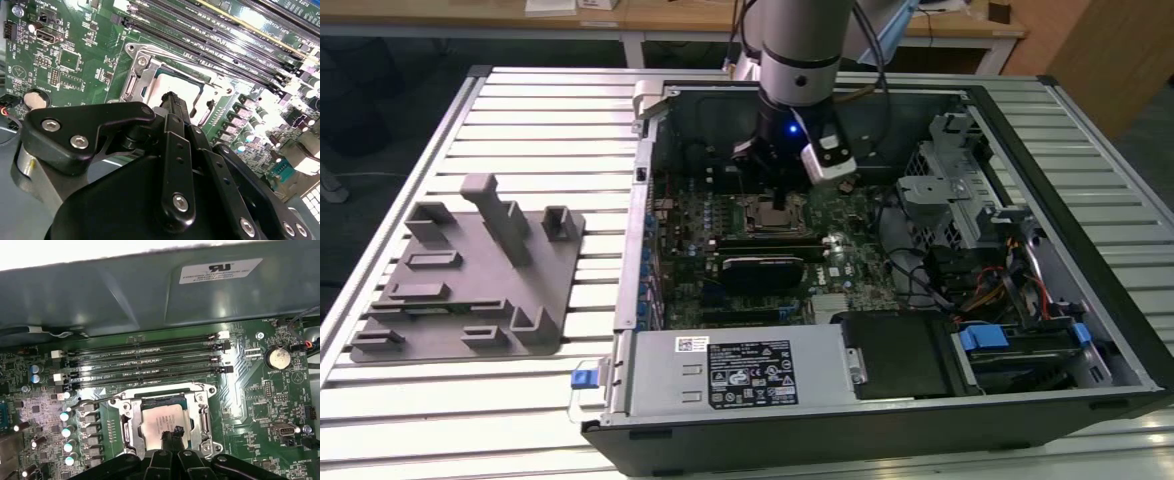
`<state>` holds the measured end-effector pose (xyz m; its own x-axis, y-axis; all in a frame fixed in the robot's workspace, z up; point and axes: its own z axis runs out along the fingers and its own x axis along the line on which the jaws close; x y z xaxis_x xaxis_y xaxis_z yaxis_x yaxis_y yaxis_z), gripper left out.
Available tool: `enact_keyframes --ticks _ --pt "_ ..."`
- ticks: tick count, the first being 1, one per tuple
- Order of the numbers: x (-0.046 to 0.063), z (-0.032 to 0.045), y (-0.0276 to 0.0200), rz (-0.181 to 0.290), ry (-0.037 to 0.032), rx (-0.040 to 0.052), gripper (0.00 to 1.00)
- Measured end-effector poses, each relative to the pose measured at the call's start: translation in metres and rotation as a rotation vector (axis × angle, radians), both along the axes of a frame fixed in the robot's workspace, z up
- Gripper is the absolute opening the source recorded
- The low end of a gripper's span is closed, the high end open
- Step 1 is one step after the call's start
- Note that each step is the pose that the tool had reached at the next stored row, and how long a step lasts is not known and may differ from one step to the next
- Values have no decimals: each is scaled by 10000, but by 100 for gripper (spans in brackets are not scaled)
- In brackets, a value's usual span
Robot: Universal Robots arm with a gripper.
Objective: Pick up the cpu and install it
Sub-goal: 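Close the cpu cover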
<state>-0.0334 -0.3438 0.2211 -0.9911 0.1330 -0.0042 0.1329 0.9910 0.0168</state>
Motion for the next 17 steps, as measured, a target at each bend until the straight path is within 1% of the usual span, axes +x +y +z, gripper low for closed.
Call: enact_keyframes --ticks 6,12,17 --pt "-44 -14 -8 0 -1 -3 11" --pt "-72 -51 -8 0 -1 -1 11" --pt "-136 -67 -8 0 -1 2 11"
